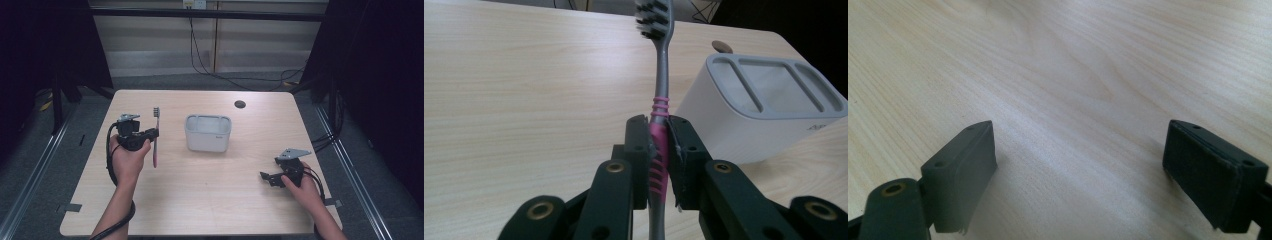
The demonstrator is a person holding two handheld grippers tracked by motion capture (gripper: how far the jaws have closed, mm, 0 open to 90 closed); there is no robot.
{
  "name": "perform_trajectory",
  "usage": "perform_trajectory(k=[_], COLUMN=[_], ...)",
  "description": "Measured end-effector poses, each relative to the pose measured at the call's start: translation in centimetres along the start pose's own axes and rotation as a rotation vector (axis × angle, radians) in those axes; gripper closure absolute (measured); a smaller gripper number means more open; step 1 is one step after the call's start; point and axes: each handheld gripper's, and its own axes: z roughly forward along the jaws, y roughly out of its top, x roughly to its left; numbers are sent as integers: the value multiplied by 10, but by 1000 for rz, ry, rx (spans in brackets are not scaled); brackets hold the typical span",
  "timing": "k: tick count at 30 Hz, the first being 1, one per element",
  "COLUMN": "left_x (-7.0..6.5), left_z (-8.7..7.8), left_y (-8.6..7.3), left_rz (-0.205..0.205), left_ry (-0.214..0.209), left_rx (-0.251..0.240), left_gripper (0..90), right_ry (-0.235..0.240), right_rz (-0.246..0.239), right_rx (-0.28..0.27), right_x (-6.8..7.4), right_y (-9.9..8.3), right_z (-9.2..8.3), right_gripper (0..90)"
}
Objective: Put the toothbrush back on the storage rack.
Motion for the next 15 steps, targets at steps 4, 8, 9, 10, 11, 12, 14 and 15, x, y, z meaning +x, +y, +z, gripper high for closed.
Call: perform_trajectory(k=[4,8,9,10,11,12,14,15], left_x=[-2,-5,-6,-7,-8,-9,-11,-11], left_z=[2,3,4,4,4,4,5,4], left_y=[4,8,9,10,12,13,15,17], left_rz=[-2,-1,3,6,6,7,10,15], left_ry=[-13,-28,-32,-33,-34,-35,-37,-39], left_rx=[-5,-9,-9,-12,-16,-21,-28,-26], left_gripper=[803,804,803,803,803,803,803,803], right_ry=[0,0,0,0,0,0,-1,0], right_rz=[1,1,1,1,0,1,1,1], right_rx=[0,0,1,0,0,0,1,0], right_x=[0,0,0,0,0,0,0,0], right_y=[0,0,0,0,0,0,0,0], right_z=[0,0,0,0,0,0,0,0], right_gripper=[130,130,130,130,130,130,130,130])
